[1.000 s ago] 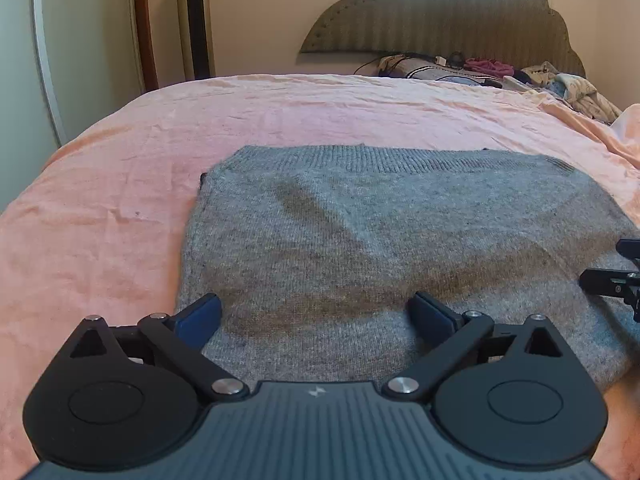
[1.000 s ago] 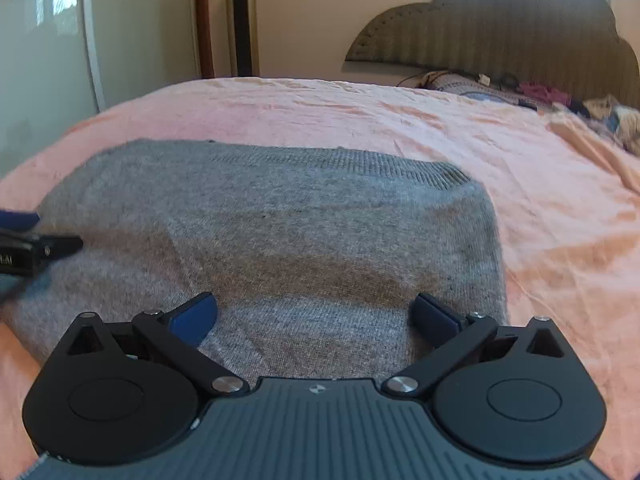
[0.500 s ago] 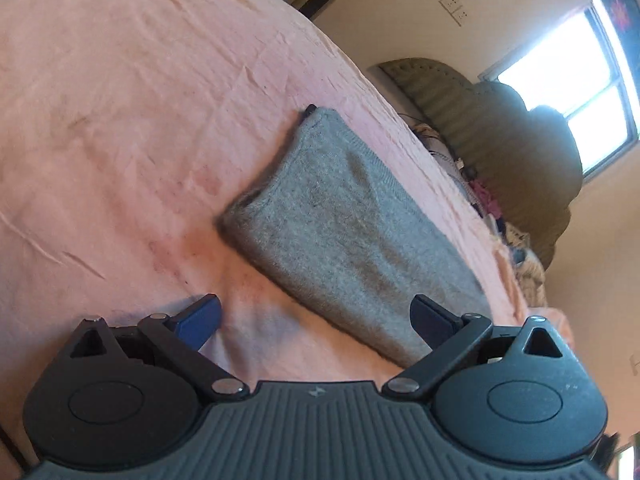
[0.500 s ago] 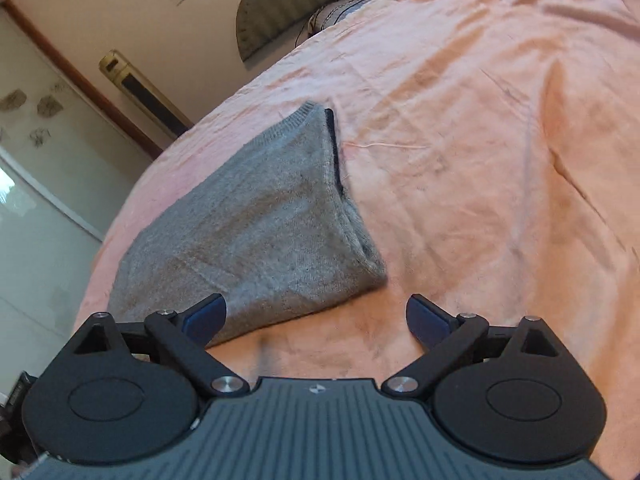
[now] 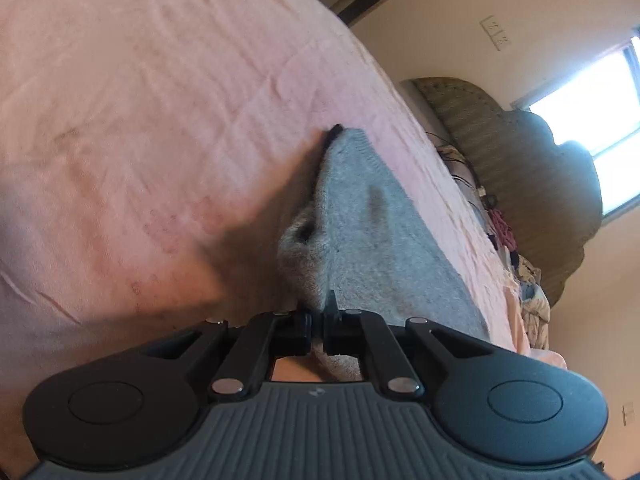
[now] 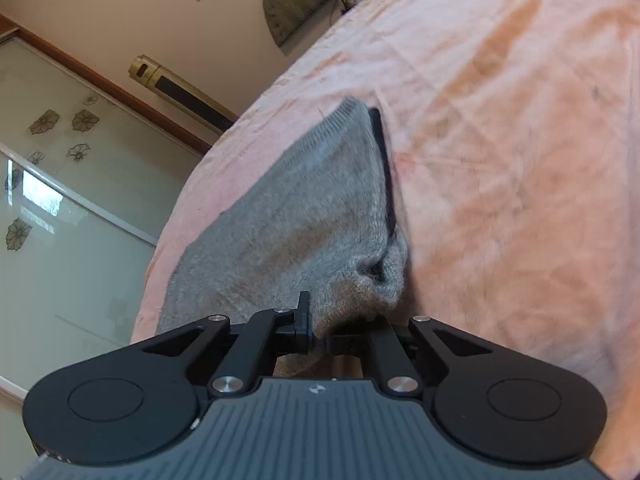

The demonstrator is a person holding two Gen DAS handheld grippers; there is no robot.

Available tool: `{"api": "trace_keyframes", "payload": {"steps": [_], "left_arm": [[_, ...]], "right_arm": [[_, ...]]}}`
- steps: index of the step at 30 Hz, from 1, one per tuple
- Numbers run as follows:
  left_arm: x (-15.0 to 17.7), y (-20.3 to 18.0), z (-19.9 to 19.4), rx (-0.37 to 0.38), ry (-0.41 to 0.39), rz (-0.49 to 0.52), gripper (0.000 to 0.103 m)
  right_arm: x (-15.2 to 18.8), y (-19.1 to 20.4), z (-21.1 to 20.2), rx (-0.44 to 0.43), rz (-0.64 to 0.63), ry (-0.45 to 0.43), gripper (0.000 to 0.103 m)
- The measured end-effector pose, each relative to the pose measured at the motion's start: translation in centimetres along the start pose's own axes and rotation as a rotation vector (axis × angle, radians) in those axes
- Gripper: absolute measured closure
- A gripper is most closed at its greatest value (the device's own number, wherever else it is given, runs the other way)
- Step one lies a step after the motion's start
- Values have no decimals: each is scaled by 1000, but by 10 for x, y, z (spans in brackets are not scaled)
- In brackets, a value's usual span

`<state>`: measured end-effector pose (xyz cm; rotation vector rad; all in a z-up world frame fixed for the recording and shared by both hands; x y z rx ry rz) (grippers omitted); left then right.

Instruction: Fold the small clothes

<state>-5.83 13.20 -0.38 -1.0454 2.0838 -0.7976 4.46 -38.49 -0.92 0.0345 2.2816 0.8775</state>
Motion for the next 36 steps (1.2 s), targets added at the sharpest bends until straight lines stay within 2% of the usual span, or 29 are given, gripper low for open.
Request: {"api": "trace_keyframes", "payload": {"steps": [1, 3, 6, 7, 9, 11, 12, 13, 14, 15, 16, 19, 21, 24, 26, 30, 31, 32, 34, 36], "left_arm": [[2, -6, -6, 17, 1, 29, 99], [6, -5, -5, -10, 15, 71, 99], [7, 16, 12, -77, 67, 29, 98], [6, 20, 10, -60, 67, 3, 96], [2, 20, 3, -63, 69, -2, 93], [-4, 18, -6, -89, 31, 14, 77], [-7, 15, -11, -102, -5, 28, 71], [-11, 13, -16, -117, -47, 51, 54], [-15, 9, -19, -132, -80, 71, 30], [-18, 5, -20, -145, -107, 88, 23], [-20, 3, -19, -150, -114, 95, 20], [-15, 8, -6, -176, -31, 37, 20], [-7, 8, -10, -169, -56, 38, 20], [5, 8, -11, -124, -32, 4, 20], [13, 6, -10, -94, -19, -5, 20], [20, -3, -3, -101, -40, 39, 21], [19, -3, -1, -101, -51, 31, 28], [19, -4, 2, -114, -52, 30, 53], [18, -4, 10, -167, -36, 43, 82], [18, -5, 14, -180, -28, 48, 85]], "right_arm": [[-4, 0, -7, 12, -27, 1, 91], [-4, -12, -10, 36, -29, 40, 91], [19, -26, 7, 59, -14, 134, 88], [22, -26, 4, 59, -20, 107, 90], [19, -26, -9, 74, 16, 41, 73], [11, -23, -23, 139, 7, -63, 38], [5, -19, -28, 176, -13, -111, 33], [1, -14, -31, 183, -31, -134, 31], [-6, -7, -28, 161, -46, -141, 31], [-10, 1, -24, 131, -60, -142, 31], [-12, 12, -17, 100, -82, -136, 30], [-10, 49, 10, 21, -186, -73, 24], [-3, 73, 28, -30, -235, -29, 20], [8, 94, 52, -93, -245, 29, 16], [13, 101, 63, -112, -240, 58, 16], [20, 109, 69, -128, -241, 86, 15], [21, 109, 70, -121, -245, 89, 15], [22, 109, 71, -109, -250, 88, 14], [25, 105, 74, -70, -275, 90, 13], [31, 98, 78, -31, -291, 104, 11]]}}
Point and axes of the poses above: each gripper's, at about its wrist camera, not at the fingertips, and z roughly the way its jaws point, y to its left, x to its underside, the point moved 3 cm from there along z, roughly the way its jaws point, and after that the axes turned 9 degrees about -z, right-handed, at the moved point
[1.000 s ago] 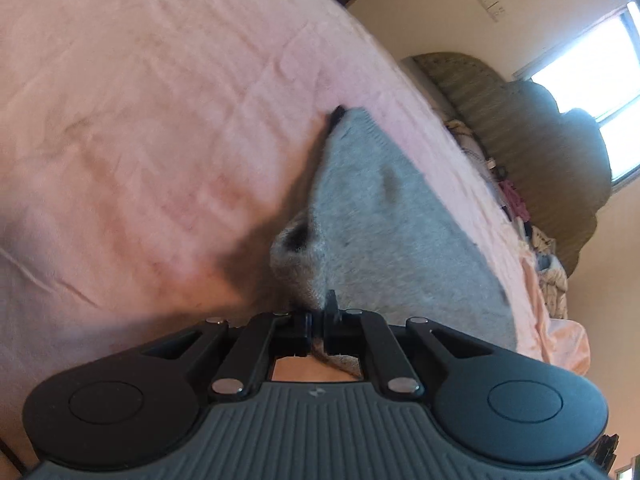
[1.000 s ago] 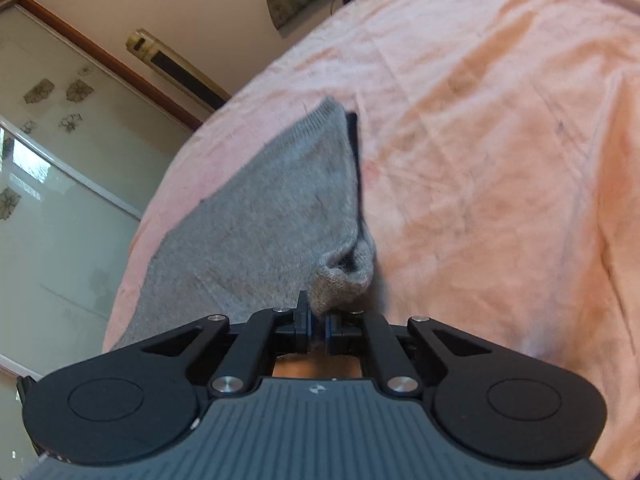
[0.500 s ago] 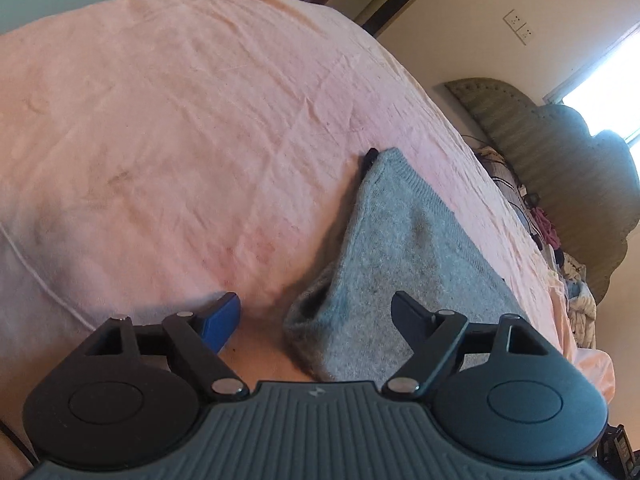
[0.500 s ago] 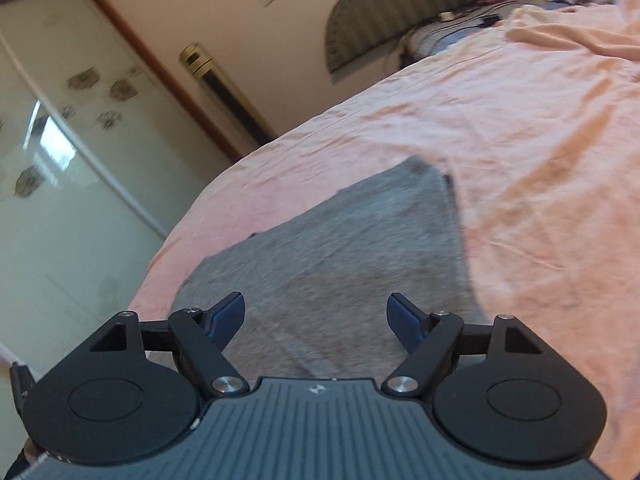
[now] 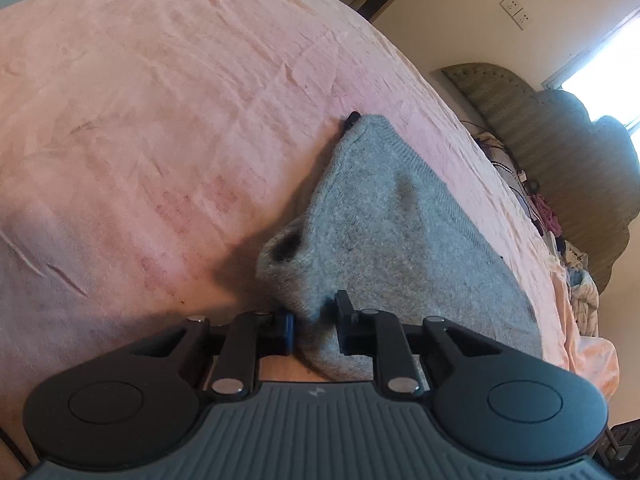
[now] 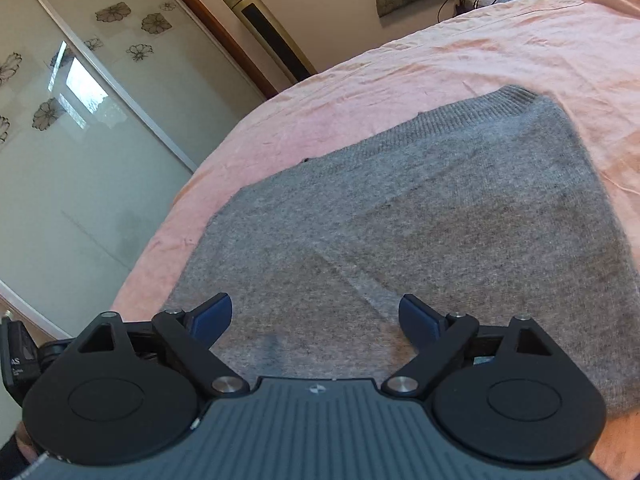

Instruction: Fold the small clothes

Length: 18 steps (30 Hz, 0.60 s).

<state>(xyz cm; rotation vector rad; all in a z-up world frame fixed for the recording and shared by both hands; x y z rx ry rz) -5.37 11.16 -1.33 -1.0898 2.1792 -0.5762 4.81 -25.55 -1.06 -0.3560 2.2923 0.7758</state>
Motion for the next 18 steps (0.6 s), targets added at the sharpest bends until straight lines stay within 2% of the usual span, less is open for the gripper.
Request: {"api": "trace_keyframes", "payload": {"steps": [2, 6, 8, 10, 12, 13, 16, 18], "left_arm": [[1, -2, 0, -17, -4, 17, 96], [2, -19, -7, -70, -74, 102, 98], [7, -45, -14, -71, -133, 224, 98], [27, -83, -17, -29, -178, 434, 98], [60, -113, -11, 5, -167, 664, 98], [76, -119, -4, 9, -150, 732, 98], [107, -120, 15, -21, -113, 845, 98], [107, -116, 17, -13, -106, 830, 98]], "right_arm": [[8, -3, -1, -23, -11, -35, 7], [23, -7, -4, -77, -29, -123, 2], [28, -6, -6, -78, -47, -146, 2], [27, -7, -8, -83, -37, -145, 2], [23, -11, -9, -95, 0, -137, 2], [19, -13, -9, -101, 38, -122, 2], [-2, -13, -10, -139, 115, -64, 2], [-21, -8, -11, -191, 95, -74, 2]]}}
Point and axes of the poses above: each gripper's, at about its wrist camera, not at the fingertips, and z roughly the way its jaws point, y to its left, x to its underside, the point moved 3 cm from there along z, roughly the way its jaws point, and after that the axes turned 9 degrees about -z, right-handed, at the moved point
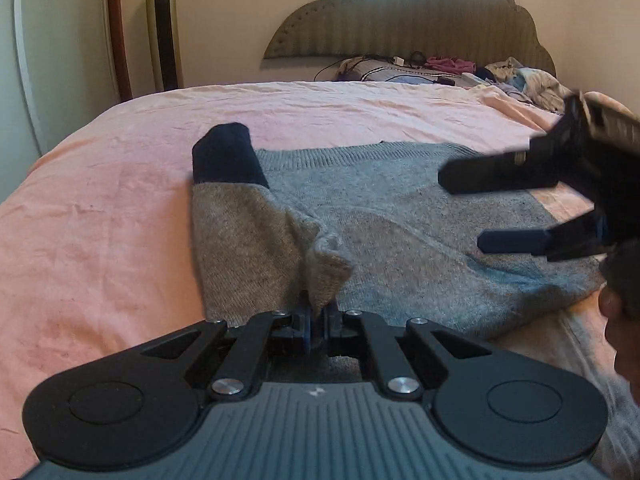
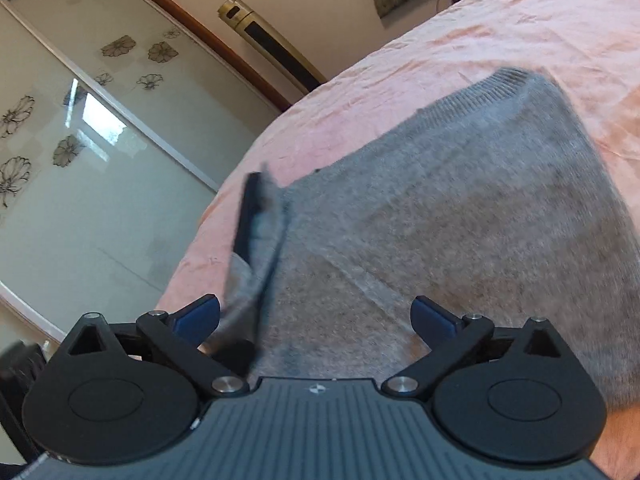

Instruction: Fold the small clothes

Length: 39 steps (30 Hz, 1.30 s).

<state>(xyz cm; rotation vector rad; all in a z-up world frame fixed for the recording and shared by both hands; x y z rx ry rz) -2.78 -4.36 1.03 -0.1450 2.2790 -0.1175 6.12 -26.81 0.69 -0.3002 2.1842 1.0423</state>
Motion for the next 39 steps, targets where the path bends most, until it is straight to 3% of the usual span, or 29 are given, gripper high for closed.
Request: {"api": "trace_keyframes", "payload": {"steps": [7, 11, 15, 16, 18, 19, 20, 26, 32, 35, 39], "left_arm": [[-2, 1, -16, 23, -60, 33, 98], [0, -3, -17, 49, -62, 49, 98], [0, 0, -15, 60, -56, 43, 98], [-1, 1, -14, 57, -53, 39, 98], [0, 3, -11, 52, -46, 34, 98], [0, 3, -10, 47, -44, 34, 98], [1, 3, -10, 47, -44, 35, 98], [-10, -20, -10, 115, -65, 95, 98], [-22, -90, -11, 328, -85, 162, 98], [-13, -120, 5, 419, 0, 178, 98], [6, -154, 37, 483, 148, 188, 98]], "right_arm": [[-58, 7, 82, -227, 148, 186, 1], [-70, 19, 150, -257, 176, 346, 3], [-67, 36, 198, -196, 77, 454, 9], [-69, 41, 204, -177, 38, 463, 14], [-69, 47, 212, -120, -31, 479, 45], [-67, 48, 214, -96, -61, 493, 82], [-65, 46, 214, -91, -79, 492, 84], [-82, 36, 158, -139, -134, 368, 88], [-125, -9, 53, -50, -168, 250, 88], [-125, -49, 4, 44, -144, 224, 88], [-109, -112, -15, 137, -38, 197, 88]]}}
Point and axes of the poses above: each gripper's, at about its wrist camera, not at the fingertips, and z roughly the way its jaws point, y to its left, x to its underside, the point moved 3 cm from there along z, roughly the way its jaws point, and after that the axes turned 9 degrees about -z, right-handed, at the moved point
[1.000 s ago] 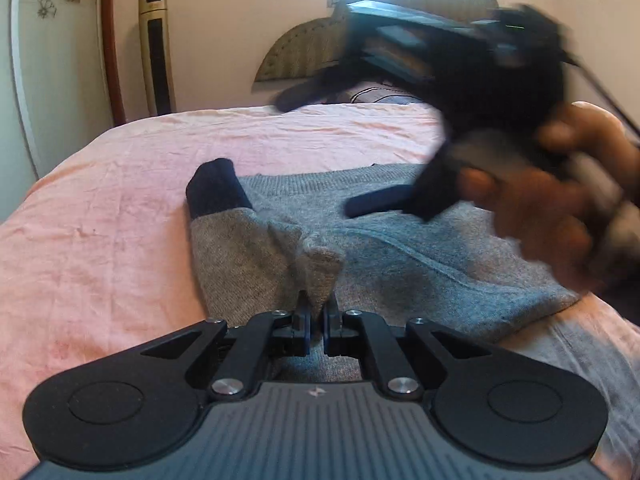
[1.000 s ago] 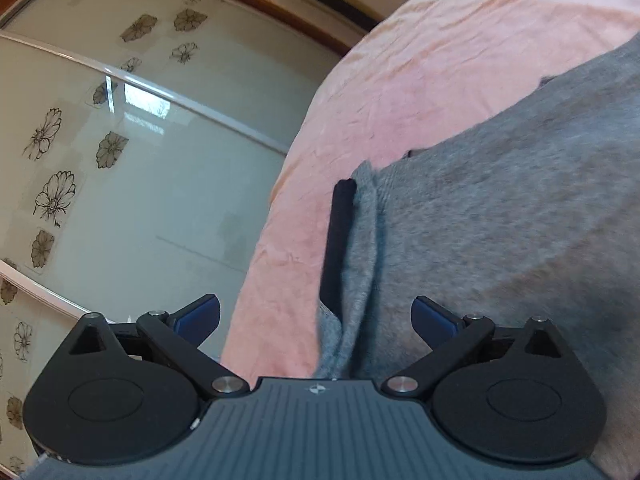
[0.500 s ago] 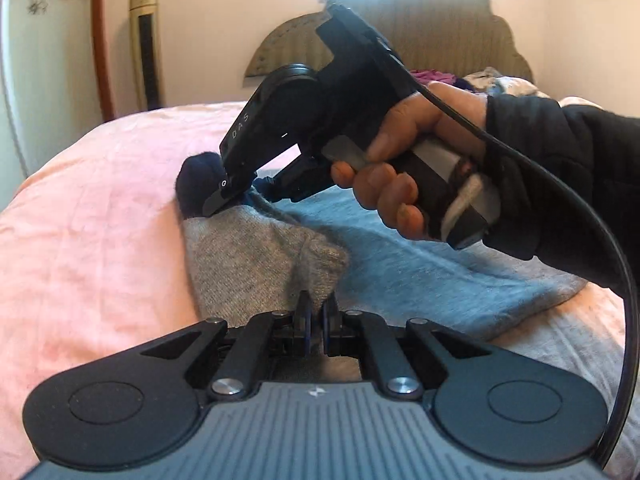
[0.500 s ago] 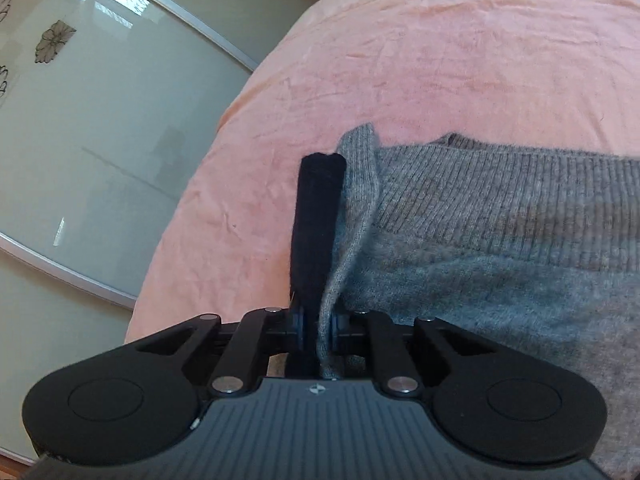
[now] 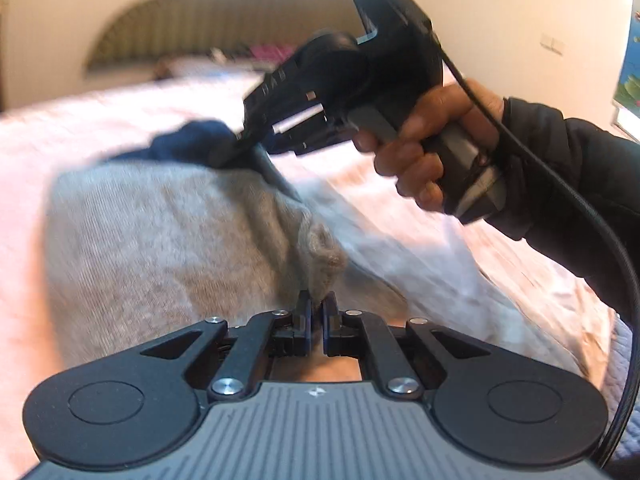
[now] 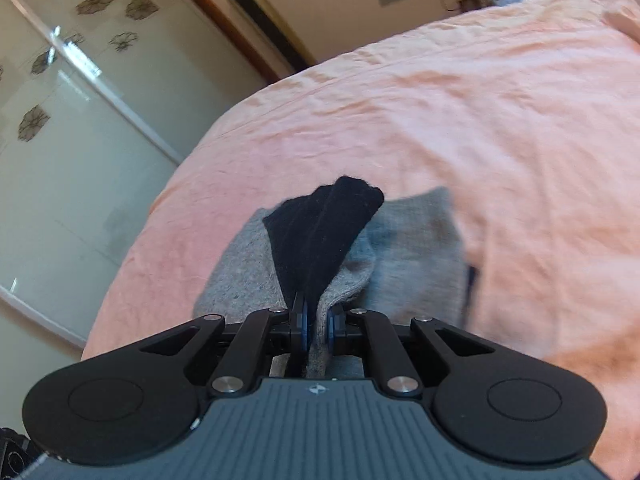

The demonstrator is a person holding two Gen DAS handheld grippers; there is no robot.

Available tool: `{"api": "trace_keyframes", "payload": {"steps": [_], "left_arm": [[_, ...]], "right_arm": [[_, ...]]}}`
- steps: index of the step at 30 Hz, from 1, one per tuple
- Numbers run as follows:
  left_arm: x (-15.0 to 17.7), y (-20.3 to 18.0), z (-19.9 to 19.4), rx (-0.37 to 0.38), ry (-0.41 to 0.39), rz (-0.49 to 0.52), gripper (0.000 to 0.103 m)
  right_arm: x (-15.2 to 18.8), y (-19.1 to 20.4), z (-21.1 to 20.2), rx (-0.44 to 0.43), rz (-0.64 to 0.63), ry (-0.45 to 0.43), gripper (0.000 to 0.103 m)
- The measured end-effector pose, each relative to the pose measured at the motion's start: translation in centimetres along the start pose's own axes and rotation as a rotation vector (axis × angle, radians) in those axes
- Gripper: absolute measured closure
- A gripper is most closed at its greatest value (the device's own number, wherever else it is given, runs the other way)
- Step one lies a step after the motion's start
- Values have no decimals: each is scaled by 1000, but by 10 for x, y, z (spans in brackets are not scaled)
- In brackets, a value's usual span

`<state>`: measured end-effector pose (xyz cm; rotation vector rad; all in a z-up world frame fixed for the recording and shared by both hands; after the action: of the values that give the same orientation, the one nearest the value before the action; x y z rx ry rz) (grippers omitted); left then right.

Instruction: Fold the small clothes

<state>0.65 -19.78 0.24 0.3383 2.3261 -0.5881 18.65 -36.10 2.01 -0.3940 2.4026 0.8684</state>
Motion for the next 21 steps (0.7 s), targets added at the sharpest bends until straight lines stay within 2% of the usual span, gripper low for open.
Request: {"api": "trace_keyframes", "payload": {"steps": [1, 2, 3, 5, 7, 8, 9, 10, 11, 13, 15, 16, 17, 18, 19, 20, 21], "left_arm": [[3, -3, 11, -5, 31, 4, 98], [4, -4, 16, -11, 29, 8, 98], [4, -7, 16, 2, 21, 24, 98], [3, -12, 16, 34, 43, 50, 98], [2, -14, 13, 104, 66, 40, 98], [3, -13, 10, 133, 80, 36, 98], [4, -12, 5, 138, 78, 40, 98], [7, -8, -1, 125, 64, 52, 98], [9, -3, -7, 109, 52, 55, 98], [11, 15, -22, 77, 29, 34, 97], [10, 29, -38, 39, 5, -3, 97], [8, 39, -48, 19, -11, -32, 96], [8, 52, -59, -2, -33, -66, 94], [9, 64, -69, -27, -53, -98, 90], [10, 77, -79, -60, -75, -140, 78], [12, 86, -86, -82, -94, -175, 63], [14, 94, -93, -110, -116, -204, 54]], "right_arm": [[8, -10, 4, 0, 34, 1, 84], [13, -16, 8, 5, 66, -2, 75], [16, -17, 12, 4, 79, -12, 71], [16, -19, 11, -36, 99, -51, 57], [12, -20, 9, -49, 110, -90, 46], [11, -21, 12, -53, 121, -88, 47], [12, -22, 15, -56, 124, -70, 53], [13, -21, 20, -46, 110, -34, 84], [13, -16, 25, -25, 75, -8, 86], [19, -12, 20, -5, 33, -19, 86], [25, -10, 3, 21, 34, -69, 85], [30, -7, -9, 54, 42, -101, 77], [36, -5, -22, 70, 57, -123, 60], [45, -2, -36, 55, 68, -143, 47], [54, 3, -48, 30, 71, -162, 33], [64, 8, -59, 1, 70, -167, 35], [73, 14, -68, -25, 67, -161, 38]]}}
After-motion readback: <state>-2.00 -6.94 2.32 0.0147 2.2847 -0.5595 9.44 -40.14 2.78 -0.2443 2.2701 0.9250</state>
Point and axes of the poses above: each gripper's, at about its wrist camera, not at the fingertips, and z roughly the way its jaws point, y to its left, x to its underside, the point moved 3 cm from there along z, roughly the way its jaws point, and after that the axes turned 9 degrees about -z, right-handed, at the moved point
